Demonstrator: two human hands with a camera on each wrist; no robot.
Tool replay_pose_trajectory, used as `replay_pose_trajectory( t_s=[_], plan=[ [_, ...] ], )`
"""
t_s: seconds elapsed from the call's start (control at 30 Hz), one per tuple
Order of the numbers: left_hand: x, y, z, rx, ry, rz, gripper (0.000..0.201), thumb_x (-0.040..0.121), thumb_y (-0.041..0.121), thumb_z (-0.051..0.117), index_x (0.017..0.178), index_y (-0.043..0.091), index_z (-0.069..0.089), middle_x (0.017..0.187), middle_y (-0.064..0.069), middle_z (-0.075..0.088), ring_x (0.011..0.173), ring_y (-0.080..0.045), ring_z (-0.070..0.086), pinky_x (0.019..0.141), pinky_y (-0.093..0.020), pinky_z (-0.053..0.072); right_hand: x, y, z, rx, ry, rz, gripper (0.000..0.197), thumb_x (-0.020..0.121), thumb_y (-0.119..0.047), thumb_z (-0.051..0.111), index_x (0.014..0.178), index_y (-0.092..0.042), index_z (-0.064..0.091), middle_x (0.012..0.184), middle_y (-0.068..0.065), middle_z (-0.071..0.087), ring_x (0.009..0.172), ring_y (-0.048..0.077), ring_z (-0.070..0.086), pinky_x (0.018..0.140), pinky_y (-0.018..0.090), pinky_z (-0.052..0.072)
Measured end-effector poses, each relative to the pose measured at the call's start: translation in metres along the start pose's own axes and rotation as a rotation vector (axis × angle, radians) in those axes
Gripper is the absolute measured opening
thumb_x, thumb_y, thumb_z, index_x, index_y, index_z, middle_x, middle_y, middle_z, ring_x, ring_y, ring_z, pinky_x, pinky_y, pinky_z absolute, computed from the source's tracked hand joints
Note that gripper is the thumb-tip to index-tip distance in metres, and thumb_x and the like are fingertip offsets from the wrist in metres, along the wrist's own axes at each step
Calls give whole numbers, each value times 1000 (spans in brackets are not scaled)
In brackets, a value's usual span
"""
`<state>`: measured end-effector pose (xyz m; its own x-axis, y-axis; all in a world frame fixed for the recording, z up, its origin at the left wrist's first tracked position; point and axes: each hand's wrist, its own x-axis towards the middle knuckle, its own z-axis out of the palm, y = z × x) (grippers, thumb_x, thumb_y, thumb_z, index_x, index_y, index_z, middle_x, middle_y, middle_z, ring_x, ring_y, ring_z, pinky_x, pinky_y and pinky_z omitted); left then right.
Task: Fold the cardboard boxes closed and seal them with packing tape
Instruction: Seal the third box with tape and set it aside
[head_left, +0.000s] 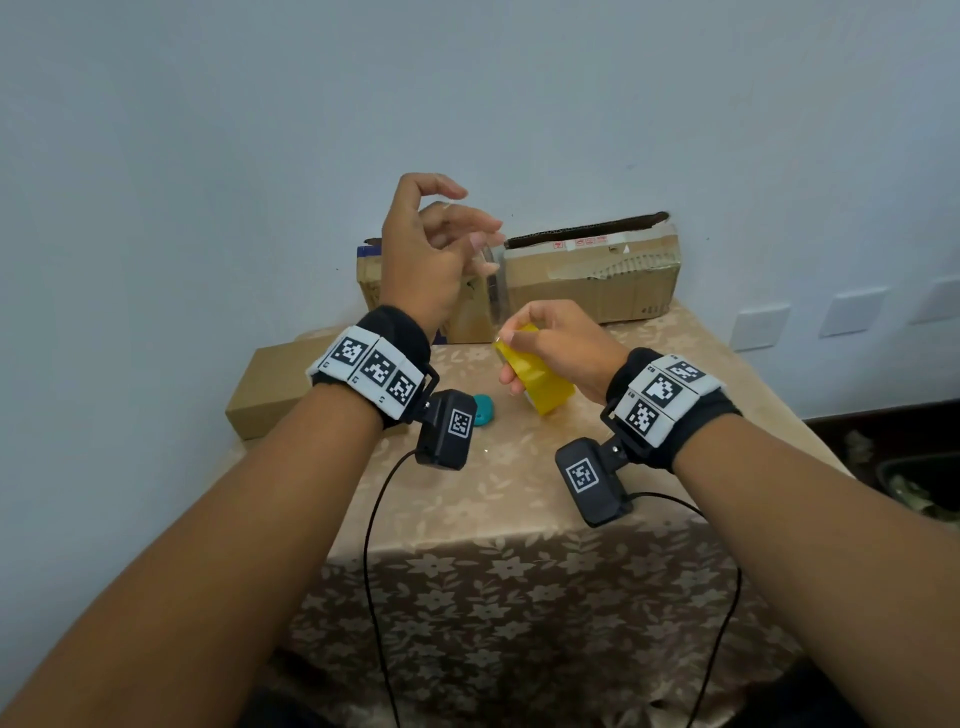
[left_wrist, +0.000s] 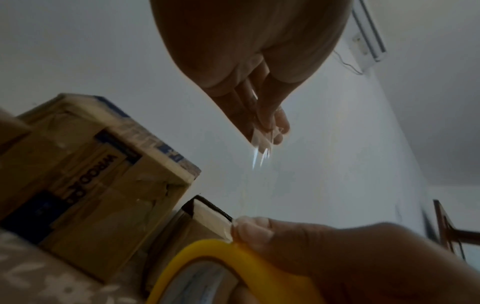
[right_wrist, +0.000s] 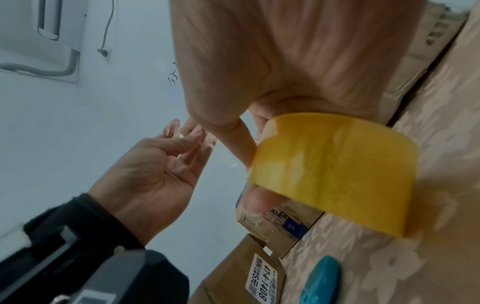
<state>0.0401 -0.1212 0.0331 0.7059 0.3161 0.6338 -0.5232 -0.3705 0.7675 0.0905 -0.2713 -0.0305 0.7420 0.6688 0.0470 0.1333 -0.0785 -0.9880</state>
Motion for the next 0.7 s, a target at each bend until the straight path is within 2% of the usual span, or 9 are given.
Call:
replay_pose_trajectory(
  t_s=[0.1,0.2,0.33,0.4,0.43,0.5,0.57,0.63,0.7],
  plan=[
    [-1,-10,-3,-39,72,-61,37,90,-13,63,113,8,44,96,-16,75,91,-27,76,60,-29,59,-3,-1,0,33,-24,12,4,101,-10,60,100,-7,59,74,20,72,59,28,68,56,32,56],
    [-3,-19,-6,-80,82,-110,36,92,-14,61,115,7,43,94,-11,75,93,-27,76,62,-30,59,-4,-1,0,87,-26,27,13,99,-17,67,98,-6,59,75,21,71,57,27,65,58,32,57],
    [-1,-21,-8,-81,65,-119,36,92,-10,63,115,10,44,99,-14,76,95,-28,76,72,-43,60,-4,0,1,34,1,-2,13,99,-12,67,102,-2,59,72,20,68,52,22,63,57,32,56],
    [-1,-19,-7,-69,78,-123,37,91,-11,64,113,10,44,98,-15,76,94,-29,76,72,-44,59,-5,-2,3,11,-12,-12,10,99,-10,66,99,-3,58,72,21,67,50,22,63,55,32,56],
    [2,-16,-8,-70,116,-113,36,90,-14,61,112,9,45,96,-14,76,92,-28,76,70,-42,60,-6,-3,4,-7,-35,-14,9,99,-8,66,98,-3,58,71,22,67,49,21,63,54,31,55],
    [15,-5,-18,-101,272,-75,34,89,-19,55,108,7,46,93,-11,75,87,-26,76,68,-38,58,-7,-6,8,-55,-86,-16,8,98,-6,65,95,-4,58,69,21,68,49,22,64,51,29,55],
    [28,9,-31,-188,399,-59,34,89,-18,54,108,10,46,95,-11,75,88,-25,75,70,-35,58,-7,-5,11,-64,-75,-20,8,99,-8,66,94,-6,59,68,18,70,50,21,65,52,29,56],
    [29,15,-33,-192,364,-79,39,88,-17,56,111,13,45,99,-13,75,92,-25,75,73,-38,61,-6,-2,10,-16,-21,-26,9,99,-11,66,95,-7,59,70,17,71,53,22,65,55,30,57],
    [20,7,-27,-47,228,-124,47,87,-18,57,116,15,43,104,-12,74,94,-21,75,76,-43,61,-5,0,9,49,24,-30,11,100,-14,66,98,-6,59,75,18,72,58,24,65,59,32,57]
  ],
)
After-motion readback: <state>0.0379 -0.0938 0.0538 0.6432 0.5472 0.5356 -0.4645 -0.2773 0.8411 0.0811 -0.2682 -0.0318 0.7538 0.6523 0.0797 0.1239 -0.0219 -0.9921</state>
